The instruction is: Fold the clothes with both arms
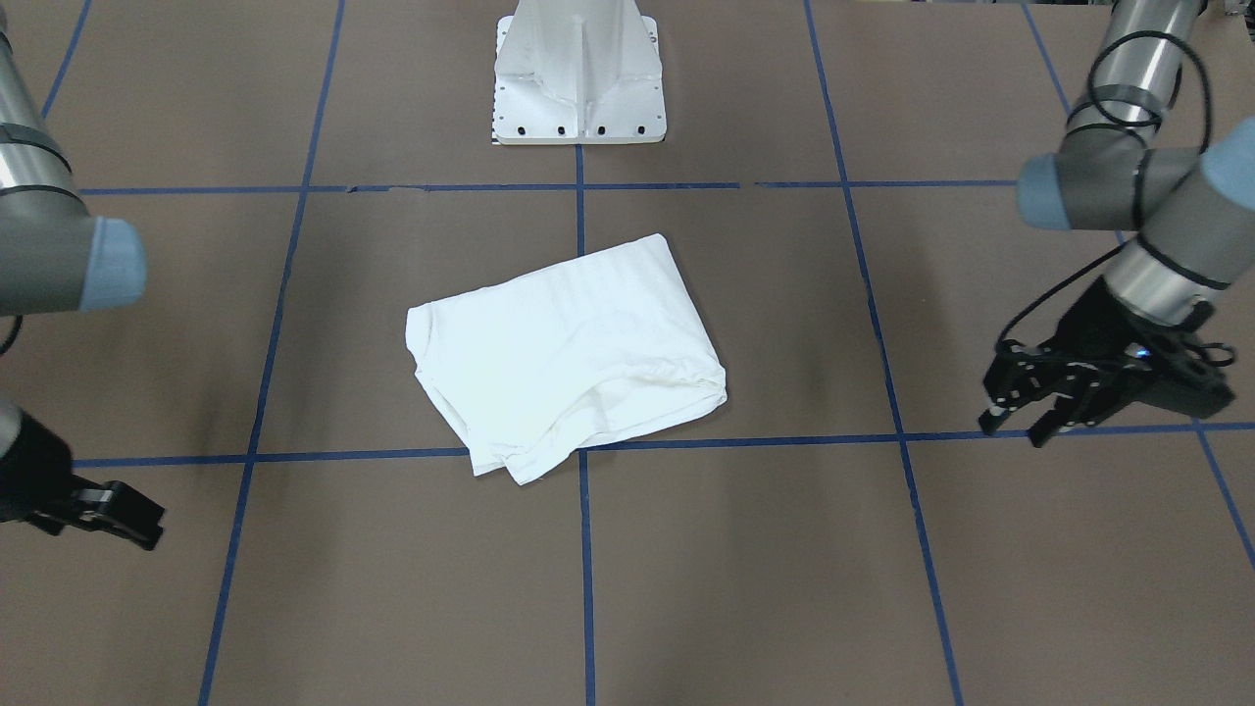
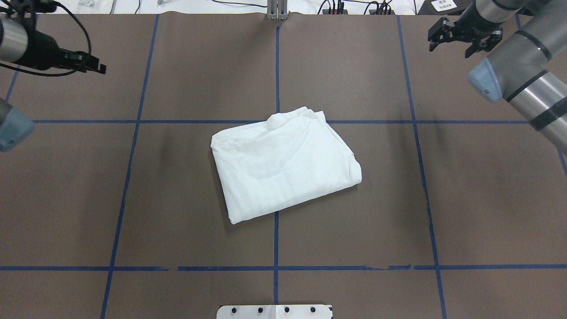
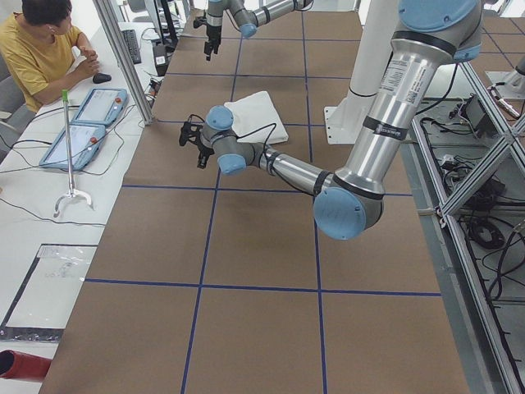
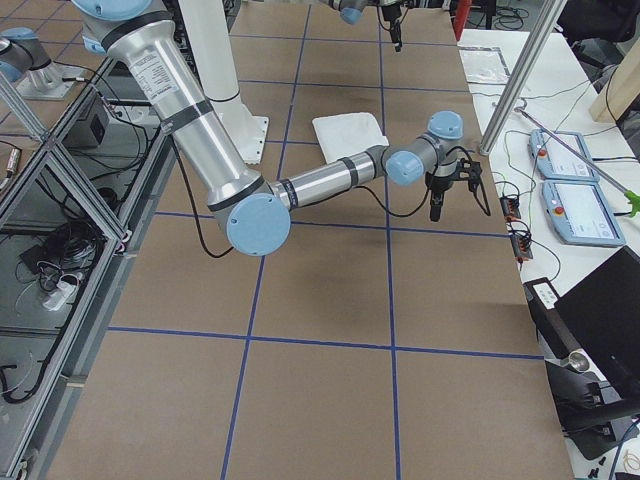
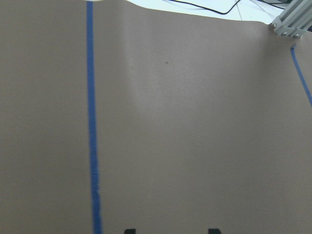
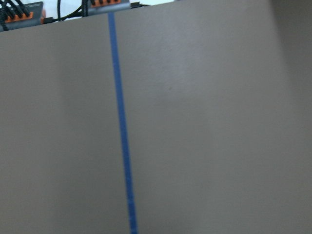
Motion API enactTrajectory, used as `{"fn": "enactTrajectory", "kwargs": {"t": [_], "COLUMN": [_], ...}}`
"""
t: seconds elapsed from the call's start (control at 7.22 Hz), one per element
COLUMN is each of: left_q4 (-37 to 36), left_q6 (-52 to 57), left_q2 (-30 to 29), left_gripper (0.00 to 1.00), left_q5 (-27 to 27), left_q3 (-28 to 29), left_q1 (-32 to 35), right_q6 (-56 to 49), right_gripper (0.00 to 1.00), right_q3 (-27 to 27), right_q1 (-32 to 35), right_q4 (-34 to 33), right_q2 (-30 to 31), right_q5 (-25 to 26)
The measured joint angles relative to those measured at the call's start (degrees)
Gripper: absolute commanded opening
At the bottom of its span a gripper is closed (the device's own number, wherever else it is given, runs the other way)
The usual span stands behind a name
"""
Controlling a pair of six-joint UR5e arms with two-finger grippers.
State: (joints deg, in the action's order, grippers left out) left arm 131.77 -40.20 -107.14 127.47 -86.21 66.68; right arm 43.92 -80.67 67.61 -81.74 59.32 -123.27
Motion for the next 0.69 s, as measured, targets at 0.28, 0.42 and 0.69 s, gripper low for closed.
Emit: {"fn": "enactTrajectory", "kwargs": {"t": [0.28,0.42,0.69], "left_q4": [-7.9,-12.6,-18.4], "left_q6": [18.3,26.5,35.5], "left_q2": [2.2,2.5,3.9], "left_gripper": [1.0,1.0,1.0], "left_q5": [3.6,4.0,4.2], "left_q3": [0.1,0.2,-0.2], "left_q1": [9.2,13.5,18.9], "right_q6": [-15.1,-20.0,-26.6], "right_gripper": [1.0,1.0,1.0], "right_q3": [-8.6,-11.6,-15.7], "right_q1": [8.1,12.3,17.2], "right_q4": [-10.9,-12.5,-13.2], "right_q2": [5.9,10.1,16.9], "right_q5": [-2.9,-7.5,-12.2]}}
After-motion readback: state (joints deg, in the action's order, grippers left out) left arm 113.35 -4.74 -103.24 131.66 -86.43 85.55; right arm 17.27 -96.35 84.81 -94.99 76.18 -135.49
